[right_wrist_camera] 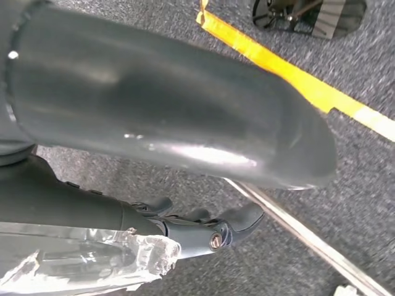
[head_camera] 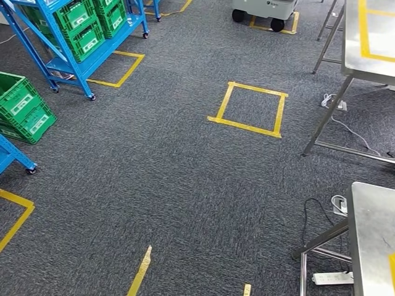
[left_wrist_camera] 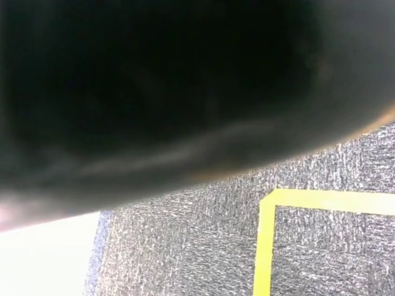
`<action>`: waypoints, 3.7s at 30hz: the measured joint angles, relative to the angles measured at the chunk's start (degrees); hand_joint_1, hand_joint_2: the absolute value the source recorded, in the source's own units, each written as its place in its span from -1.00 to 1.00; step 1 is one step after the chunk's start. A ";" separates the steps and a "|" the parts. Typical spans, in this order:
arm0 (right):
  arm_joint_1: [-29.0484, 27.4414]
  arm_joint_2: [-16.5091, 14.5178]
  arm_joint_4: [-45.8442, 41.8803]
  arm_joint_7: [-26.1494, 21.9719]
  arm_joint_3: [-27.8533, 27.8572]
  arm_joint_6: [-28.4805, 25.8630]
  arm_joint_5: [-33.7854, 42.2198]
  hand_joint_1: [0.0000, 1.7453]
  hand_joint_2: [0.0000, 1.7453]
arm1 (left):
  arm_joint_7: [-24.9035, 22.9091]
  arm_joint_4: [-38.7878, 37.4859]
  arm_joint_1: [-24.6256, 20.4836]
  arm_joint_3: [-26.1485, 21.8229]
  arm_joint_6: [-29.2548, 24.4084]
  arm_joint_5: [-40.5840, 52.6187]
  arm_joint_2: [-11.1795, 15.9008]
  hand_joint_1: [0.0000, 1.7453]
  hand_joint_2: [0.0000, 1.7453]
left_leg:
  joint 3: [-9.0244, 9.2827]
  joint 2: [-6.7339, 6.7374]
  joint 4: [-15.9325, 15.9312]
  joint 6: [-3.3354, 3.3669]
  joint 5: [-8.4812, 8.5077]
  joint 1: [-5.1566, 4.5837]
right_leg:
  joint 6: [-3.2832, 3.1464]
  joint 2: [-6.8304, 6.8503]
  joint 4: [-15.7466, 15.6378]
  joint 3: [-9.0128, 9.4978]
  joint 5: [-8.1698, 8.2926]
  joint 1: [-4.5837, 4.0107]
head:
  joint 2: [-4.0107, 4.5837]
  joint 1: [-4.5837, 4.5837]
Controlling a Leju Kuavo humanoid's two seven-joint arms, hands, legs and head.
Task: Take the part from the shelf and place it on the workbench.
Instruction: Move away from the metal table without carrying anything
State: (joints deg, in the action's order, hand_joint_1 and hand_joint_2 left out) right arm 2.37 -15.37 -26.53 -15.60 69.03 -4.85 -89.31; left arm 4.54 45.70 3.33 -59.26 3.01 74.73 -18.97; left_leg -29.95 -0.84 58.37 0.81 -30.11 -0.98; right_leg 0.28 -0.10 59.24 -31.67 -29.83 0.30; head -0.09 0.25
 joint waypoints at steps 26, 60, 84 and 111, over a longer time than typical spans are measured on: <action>-0.89 0.15 -0.08 -2.86 -1.34 1.14 -0.03 -1.00 -1.00 | 0.03 0.00 -0.25 -1.63 0.13 0.26 -0.14 -1.00 -1.00 | -8.24 0.22 14.47 -2.36 -5.08 1.53 | -1.05 2.56 -0.78 1.48 -0.77 0.14 | 0.00 0.14; -2.07 -0.32 -1.80 -2.54 -5.99 1.04 -0.04 -1.00 -1.00 | -0.78 -0.15 -0.58 -1.65 -0.66 -0.58 -0.14 -1.00 -1.00 | -5.90 2.82 6.00 -1.42 2.50 0.87 | -0.29 4.66 -0.41 2.19 -1.64 0.27 | 0.00 -0.03; -2.87 -0.33 -3.21 -3.52 -8.18 1.53 -0.04 -1.00 -1.00 | -2.38 -0.10 0.24 1.73 -0.89 -3.98 0.03 -1.00 -1.00 | -6.70 -0.91 7.61 -2.46 -1.15 1.35 | 0.20 -0.76 -0.86 0.93 0.24 1.28 | 0.00 -0.01; -2.76 -0.47 -4.35 -3.93 -7.65 3.49 0.14 -1.00 -1.00 | -3.20 0.04 1.29 4.32 -0.62 -5.72 0.15 -1.00 -1.00 | -2.58 -6.34 -0.06 -1.19 2.90 1.25 | 0.97 -3.75 -0.74 0.19 0.95 0.93 | 0.00 -0.68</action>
State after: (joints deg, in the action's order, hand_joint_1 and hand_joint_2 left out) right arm -0.40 -15.84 -30.88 -19.52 61.37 -1.36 -89.18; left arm 1.34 45.74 4.62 -54.94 2.39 69.01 -18.82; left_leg -32.53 -7.19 58.31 -0.38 -27.22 0.26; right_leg 1.25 -3.85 58.50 -31.48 -28.88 1.24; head -0.09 -0.43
